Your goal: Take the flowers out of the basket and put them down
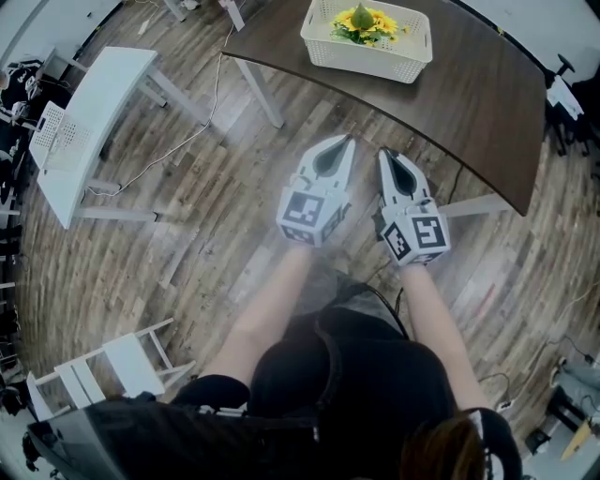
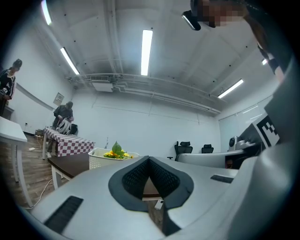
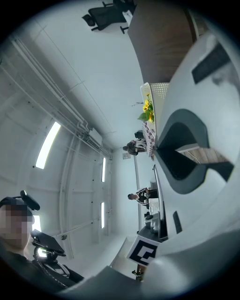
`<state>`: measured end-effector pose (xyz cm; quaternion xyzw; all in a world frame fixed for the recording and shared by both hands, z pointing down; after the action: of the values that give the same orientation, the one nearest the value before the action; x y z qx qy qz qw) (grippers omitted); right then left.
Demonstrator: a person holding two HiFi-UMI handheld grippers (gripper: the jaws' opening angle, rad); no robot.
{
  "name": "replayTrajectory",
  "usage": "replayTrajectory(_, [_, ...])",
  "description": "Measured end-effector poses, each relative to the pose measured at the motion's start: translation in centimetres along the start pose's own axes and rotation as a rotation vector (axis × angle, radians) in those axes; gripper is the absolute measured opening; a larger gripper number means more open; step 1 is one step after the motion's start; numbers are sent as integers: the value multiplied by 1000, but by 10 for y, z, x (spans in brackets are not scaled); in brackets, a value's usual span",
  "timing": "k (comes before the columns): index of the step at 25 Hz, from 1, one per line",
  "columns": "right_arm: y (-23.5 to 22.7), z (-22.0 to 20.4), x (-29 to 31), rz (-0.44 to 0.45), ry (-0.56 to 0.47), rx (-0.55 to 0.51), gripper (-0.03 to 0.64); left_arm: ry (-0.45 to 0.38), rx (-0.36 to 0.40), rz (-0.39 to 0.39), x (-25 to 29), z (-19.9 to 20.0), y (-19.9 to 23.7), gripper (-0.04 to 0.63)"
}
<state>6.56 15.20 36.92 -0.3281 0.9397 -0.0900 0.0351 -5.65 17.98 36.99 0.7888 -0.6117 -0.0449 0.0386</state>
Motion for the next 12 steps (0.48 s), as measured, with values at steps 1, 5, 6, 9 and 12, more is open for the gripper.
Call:
replayTrajectory(1, [-1, 0, 1, 0, 0, 2, 2, 0, 0, 2, 1, 0, 0, 6])
replayTrajectory(5, [-4, 1, 5, 2, -1, 6, 2, -6, 1, 8, 3, 3, 2, 6])
replayTrajectory(6, [-4, 1, 7, 3, -1, 8, 2, -8, 1, 9, 4, 4, 4, 6])
replayTrajectory(9, [-5, 1, 15, 3, -2, 13, 2, -8, 1, 12, 8, 4, 9, 6])
replayTrajectory(12, [-9, 1, 23, -2, -3, 12, 2, -6, 0, 11, 16, 3, 15, 6])
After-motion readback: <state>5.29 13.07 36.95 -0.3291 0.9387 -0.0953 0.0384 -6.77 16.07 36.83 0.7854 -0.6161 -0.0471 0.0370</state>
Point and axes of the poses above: the fingertips, and each gripper's own axes: x forward along the fingers, y to its left, z out of its top, the point moved 6 cm from there along -x, backward along the fingers, and after that the axes turned 2 degrees about -z, right-handed, at the moved point
